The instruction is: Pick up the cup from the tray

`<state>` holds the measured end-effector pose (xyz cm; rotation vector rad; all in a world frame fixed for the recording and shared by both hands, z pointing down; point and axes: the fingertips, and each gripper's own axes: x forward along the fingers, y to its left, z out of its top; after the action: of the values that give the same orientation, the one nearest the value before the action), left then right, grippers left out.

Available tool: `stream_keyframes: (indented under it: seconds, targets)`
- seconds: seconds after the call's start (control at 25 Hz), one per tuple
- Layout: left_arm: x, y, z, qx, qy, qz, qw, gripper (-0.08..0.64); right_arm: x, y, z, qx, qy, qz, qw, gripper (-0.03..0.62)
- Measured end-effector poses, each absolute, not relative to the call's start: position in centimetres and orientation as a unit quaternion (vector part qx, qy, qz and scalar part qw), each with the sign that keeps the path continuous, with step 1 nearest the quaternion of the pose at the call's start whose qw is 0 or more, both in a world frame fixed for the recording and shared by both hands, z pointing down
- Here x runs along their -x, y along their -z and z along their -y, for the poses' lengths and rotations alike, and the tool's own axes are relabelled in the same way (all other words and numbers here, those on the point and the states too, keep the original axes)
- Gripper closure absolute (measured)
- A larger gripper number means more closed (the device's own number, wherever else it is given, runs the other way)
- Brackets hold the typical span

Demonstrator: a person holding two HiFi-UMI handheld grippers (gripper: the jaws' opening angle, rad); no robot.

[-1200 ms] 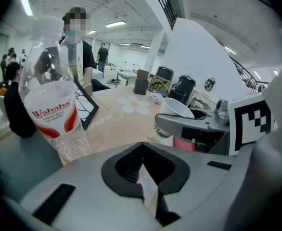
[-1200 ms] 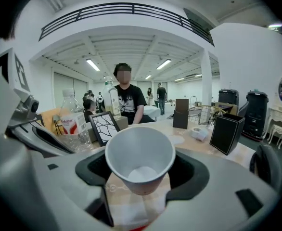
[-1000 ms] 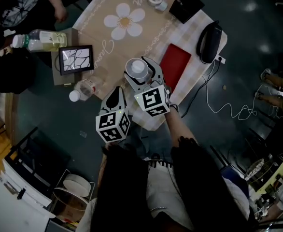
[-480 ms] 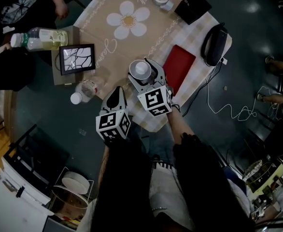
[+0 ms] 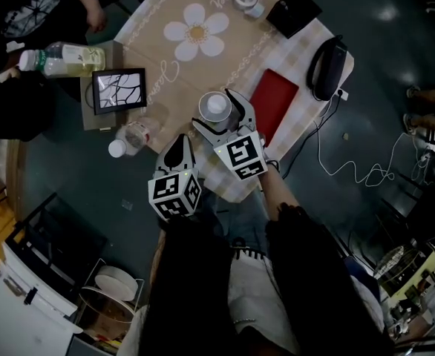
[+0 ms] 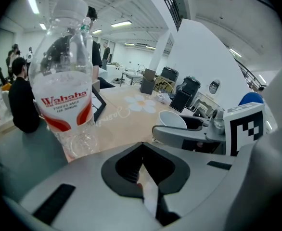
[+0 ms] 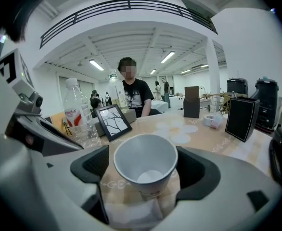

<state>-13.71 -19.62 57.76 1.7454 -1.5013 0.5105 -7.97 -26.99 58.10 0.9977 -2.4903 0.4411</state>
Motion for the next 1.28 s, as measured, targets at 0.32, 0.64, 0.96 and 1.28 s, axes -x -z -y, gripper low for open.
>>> stream_keyframes:
  seconds: [0.32, 0.64, 0.96, 1.28]
  targets:
    - [13.1, -55.9, 19.4, -0.694, -0.195, 0.589, 0.365, 0.554, 6.4, -52.9, 26.6, -0.38, -0.154, 0.898, 0.159, 0.164]
    - [12.8, -52.1, 19.4, -0.718, -0.171, 0.586, 0.335, 0.554, 5.7, -47.7, 25.3, -0.389, -0.146, 0.898, 0.145, 0.164]
    - [12.9, -48.7, 18.5, -0.738, -0.157, 0.581, 0.304, 0.554, 5.3, -44.4, 21.9, -0.384, -0.168, 0.9, 0.119, 0.169]
    - [12.6, -46.1, 16.5, -0.76, -0.148, 0.567, 0.28, 0.554, 2.9, -42.9, 19.9, -0.455, -0.153, 0.869, 0.12, 0.352]
